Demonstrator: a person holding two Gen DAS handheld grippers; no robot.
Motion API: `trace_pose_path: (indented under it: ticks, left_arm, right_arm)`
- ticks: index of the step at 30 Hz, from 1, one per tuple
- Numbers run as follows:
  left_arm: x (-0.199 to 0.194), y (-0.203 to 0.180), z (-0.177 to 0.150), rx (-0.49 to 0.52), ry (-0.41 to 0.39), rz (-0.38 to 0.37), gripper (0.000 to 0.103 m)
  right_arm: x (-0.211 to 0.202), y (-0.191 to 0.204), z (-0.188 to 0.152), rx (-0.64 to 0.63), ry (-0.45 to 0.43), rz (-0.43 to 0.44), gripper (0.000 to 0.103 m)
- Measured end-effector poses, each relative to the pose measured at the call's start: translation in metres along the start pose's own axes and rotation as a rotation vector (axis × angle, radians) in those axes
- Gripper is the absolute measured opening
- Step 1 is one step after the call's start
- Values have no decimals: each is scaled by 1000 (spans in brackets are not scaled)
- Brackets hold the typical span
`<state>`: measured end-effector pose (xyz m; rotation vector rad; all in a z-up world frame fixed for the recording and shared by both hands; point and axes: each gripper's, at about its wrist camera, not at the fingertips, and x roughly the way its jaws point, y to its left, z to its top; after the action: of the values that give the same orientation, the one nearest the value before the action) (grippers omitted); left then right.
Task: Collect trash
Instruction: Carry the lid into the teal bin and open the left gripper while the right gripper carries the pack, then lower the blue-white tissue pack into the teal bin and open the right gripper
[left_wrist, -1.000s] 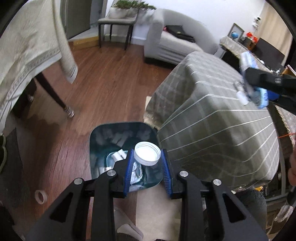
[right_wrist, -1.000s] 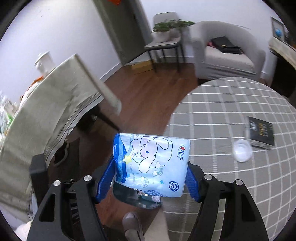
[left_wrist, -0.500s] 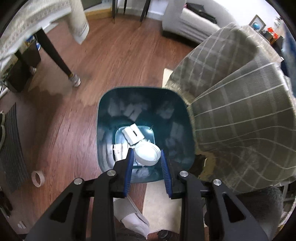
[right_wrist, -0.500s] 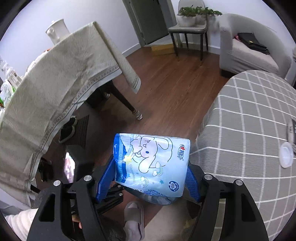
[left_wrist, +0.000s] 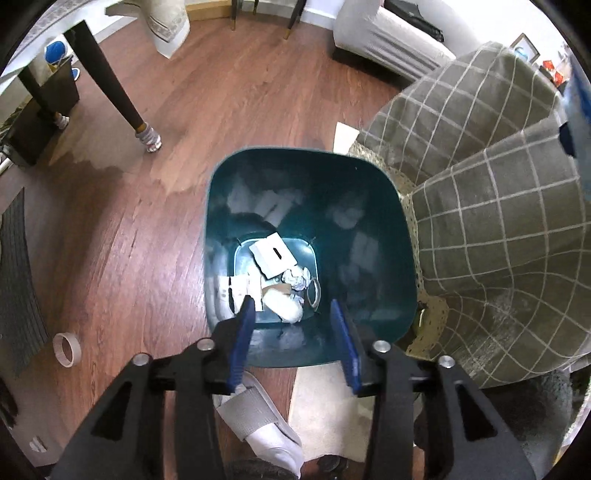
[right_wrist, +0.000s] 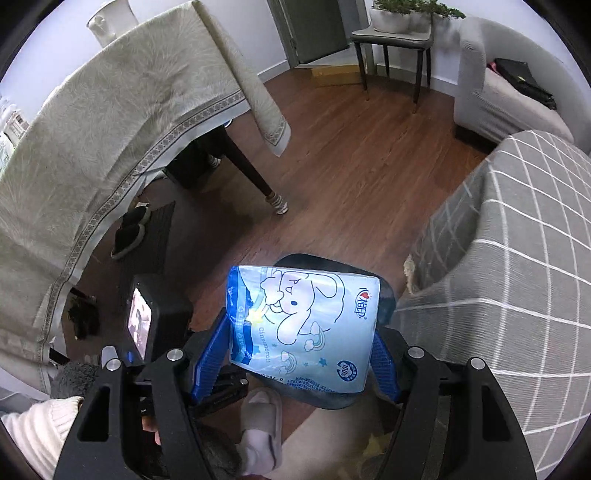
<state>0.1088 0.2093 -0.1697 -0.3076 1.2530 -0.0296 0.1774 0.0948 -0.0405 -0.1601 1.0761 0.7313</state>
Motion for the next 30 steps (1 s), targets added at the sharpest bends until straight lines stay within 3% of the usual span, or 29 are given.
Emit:
trace_pose_path:
  ticks: [8, 13, 24, 30]
  left_arm:
    - [-54, 9, -1, -6, -123, -8, 59]
    - [-90, 15, -6, -13, -203, 0, 59]
    - [-178, 18, -10, -18, -369, 15, 34]
    - [-214, 13, -10, -8, -432, 6, 27]
  right_arm:
    - [5, 21, 1, -12, 5, 13, 69]
    - [11, 26, -4, 4, 20, 16, 69]
    - [41, 23, -22, 60, 87, 27, 69]
    - [65, 16, -33, 64, 134, 16, 69]
